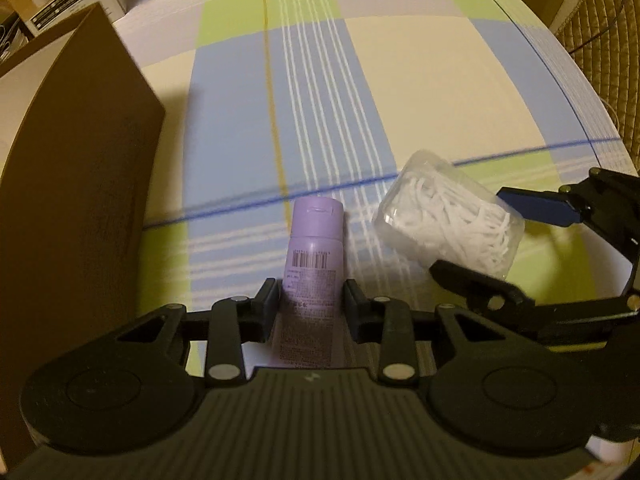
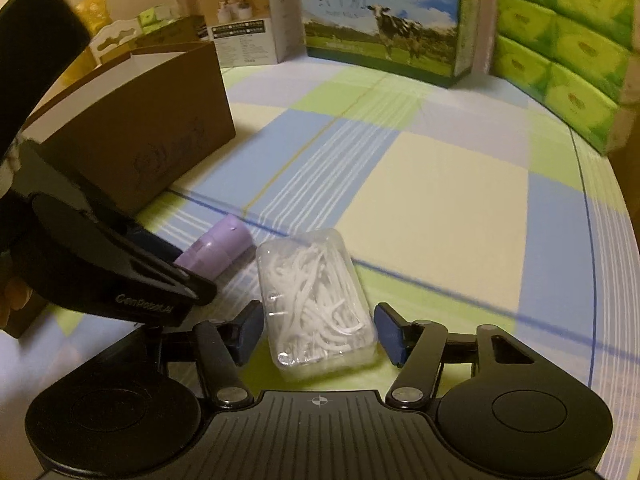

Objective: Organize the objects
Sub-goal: 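Grasp the purple tube with the left tool while the right tool grasps the floss box, then lift and carry the purple tube and floss box with both tools toward the brown box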

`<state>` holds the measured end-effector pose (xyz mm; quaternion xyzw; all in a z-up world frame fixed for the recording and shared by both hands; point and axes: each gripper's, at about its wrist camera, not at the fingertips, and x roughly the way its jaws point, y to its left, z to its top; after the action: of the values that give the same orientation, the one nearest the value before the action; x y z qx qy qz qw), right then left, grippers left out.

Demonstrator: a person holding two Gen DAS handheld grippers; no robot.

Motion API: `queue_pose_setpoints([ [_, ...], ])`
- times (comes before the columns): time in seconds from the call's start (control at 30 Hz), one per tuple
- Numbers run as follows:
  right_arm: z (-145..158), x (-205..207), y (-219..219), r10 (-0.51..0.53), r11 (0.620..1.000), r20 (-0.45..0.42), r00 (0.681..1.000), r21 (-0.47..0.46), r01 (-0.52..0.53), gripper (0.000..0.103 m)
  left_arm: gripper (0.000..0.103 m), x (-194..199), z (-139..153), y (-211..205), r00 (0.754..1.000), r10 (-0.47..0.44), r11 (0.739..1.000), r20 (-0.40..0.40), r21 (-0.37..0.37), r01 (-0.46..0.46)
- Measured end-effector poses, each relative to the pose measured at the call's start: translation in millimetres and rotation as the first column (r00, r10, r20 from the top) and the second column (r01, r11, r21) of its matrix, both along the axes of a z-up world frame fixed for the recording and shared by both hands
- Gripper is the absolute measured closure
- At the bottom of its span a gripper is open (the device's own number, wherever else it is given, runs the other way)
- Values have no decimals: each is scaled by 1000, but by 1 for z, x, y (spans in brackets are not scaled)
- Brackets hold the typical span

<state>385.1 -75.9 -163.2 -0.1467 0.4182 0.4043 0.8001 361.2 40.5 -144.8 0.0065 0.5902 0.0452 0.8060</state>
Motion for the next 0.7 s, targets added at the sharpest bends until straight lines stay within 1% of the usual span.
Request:
queue_pose_setpoints([
  [0.1, 3, -16, -8, -32, 999, -8, 999, -8, 32, 47, 73, -15, 0, -1, 1000, 11, 1000, -8, -10, -11],
  [0.27, 9, -46, -26, -47, 999, -52, 998, -15, 46, 47, 73, -50, 2, -3, 1000, 21, 998, -2, -61, -21],
  [0.43, 13, -75, -48, -40, 999, -100, 994, -16, 38, 47, 73, -95, 5, -7, 1000, -11, 995, 0, -101, 11],
  [0.57, 16, -96, -62, -40, 999, -111, 993, -30, 37, 47, 73, -129, 5, -7, 1000, 6, 993, 2, -116, -6],
  [0.7, 17, -108, -63, -14, 998, -85, 996, -59, 9, 47, 73, -152, 6, -6, 999, 38, 990, 5, -139, -37],
])
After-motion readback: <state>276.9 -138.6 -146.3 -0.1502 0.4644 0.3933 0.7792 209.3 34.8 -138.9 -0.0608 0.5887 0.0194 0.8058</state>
